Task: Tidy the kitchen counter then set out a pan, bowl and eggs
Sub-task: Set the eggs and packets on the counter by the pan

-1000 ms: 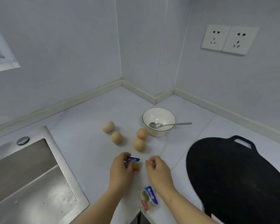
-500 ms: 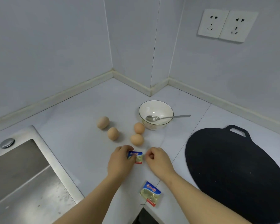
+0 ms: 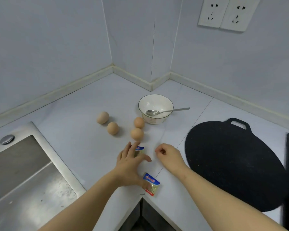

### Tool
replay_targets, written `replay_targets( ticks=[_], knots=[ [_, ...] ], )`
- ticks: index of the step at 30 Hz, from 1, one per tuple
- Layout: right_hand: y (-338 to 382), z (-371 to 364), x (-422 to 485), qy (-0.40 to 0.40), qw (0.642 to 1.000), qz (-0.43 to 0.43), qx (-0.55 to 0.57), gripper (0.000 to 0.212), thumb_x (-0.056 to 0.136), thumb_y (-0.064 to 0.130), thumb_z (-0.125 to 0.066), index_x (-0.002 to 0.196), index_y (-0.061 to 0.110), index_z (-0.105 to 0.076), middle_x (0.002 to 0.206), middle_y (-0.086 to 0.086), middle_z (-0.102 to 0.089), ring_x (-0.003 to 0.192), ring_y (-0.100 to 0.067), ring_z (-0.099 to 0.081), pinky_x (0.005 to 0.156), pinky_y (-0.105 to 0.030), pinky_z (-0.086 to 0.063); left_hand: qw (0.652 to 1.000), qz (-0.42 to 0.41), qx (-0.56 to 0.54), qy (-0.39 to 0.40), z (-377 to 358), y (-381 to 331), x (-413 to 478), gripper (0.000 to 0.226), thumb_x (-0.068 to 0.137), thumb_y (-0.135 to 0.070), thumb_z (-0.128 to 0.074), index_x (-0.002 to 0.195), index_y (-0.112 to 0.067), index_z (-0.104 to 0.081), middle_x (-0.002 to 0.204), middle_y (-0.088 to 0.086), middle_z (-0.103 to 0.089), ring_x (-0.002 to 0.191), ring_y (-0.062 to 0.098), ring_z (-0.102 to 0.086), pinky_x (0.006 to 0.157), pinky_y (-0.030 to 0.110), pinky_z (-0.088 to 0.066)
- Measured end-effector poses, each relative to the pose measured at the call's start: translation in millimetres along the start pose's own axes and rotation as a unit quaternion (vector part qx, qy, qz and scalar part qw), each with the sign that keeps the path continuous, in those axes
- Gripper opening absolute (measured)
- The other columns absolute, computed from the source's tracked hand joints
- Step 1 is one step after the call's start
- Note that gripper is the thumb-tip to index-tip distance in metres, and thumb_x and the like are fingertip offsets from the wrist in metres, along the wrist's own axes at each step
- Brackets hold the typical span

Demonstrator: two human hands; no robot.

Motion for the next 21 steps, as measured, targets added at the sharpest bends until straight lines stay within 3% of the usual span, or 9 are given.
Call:
replay_targets(
  ticks=[4, 7, 11, 15, 21],
  knots=[
    [-4.0, 2.6, -1.6, 0.007, 1.000, -0.012, 0.016, 0.017, 0.093, 0.012, -0.049, 0.103, 0.008, -0.063, 0.094, 0.003, -0.057, 0.083, -0.008, -0.051, 0.065, -0.012, -0.038, 0.996, 0.054, -0.024, -0.063, -5.2, -4.7, 5.9, 0.079, 0.057, -0.070, -0.066, 0.127, -0.041, -0.043, 0.156, -0.003, 0.008, 0.144, 0.024, 0.018, 0.116, 0.038, -0.001],
    [-6.5, 3.2, -1.8, 0.016, 0.998, -0.033, 0.055, 0.013, 0.092, 0.010, -0.050, 0.097, 0.012, -0.062, 0.092, 0.002, -0.057, 0.074, -0.004, -0.051, 0.057, -0.007, -0.039, 0.984, 0.101, -0.031, -0.145, -1.7, -13.8, 12.5, 0.061, 0.074, -0.059, -0.063, 0.127, -0.036, -0.043, 0.154, -0.003, -0.004, 0.145, 0.025, 0.006, 0.115, 0.037, -0.009],
    [-9.0, 3.3, -0.8, 0.014, 0.995, -0.050, 0.079, 0.012, 0.092, 0.010, -0.049, 0.094, 0.019, -0.056, 0.093, 0.003, -0.058, 0.072, -0.001, -0.051, 0.054, -0.007, -0.039, 0.970, 0.125, -0.025, -0.207, -0.6, -22.7, 19.9, 0.056, 0.078, -0.053, -0.061, 0.127, -0.033, -0.044, 0.148, -0.002, -0.016, 0.141, 0.022, -0.008, 0.112, 0.033, -0.016],
    [-10.8, 9.6, -0.5, 0.009, 0.994, -0.058, 0.093, 0.015, 0.093, 0.012, -0.048, 0.101, 0.018, -0.059, 0.093, 0.005, -0.058, 0.075, 0.000, -0.052, 0.055, -0.005, -0.038, 0.959, 0.112, -0.030, -0.260, 4.9, -29.3, 19.7, 0.052, 0.081, -0.050, -0.061, 0.126, -0.028, -0.046, 0.144, 0.000, -0.023, 0.138, 0.025, -0.016, 0.111, 0.034, -0.018],
    [-12.7, 37.9, 3.7, -0.046, 0.992, -0.065, 0.101, 0.020, 0.094, 0.014, -0.047, 0.107, 0.016, -0.063, 0.096, 0.008, -0.058, 0.085, -0.003, -0.053, 0.065, -0.005, -0.039, 0.925, 0.036, -0.006, -0.378, 50.4, -56.5, 39.9, 0.040, 0.070, -0.020, -0.074, 0.108, -0.012, -0.063, 0.128, 0.016, -0.047, 0.118, 0.042, -0.044, 0.095, 0.045, -0.038]
  ],
)
Point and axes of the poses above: each hand's wrist, its own x-axis towards the middle knuckle, its own z-axis out of the back of the hand, y = z × x, the point moved 3 cm from there along x, towards the middle knuckle
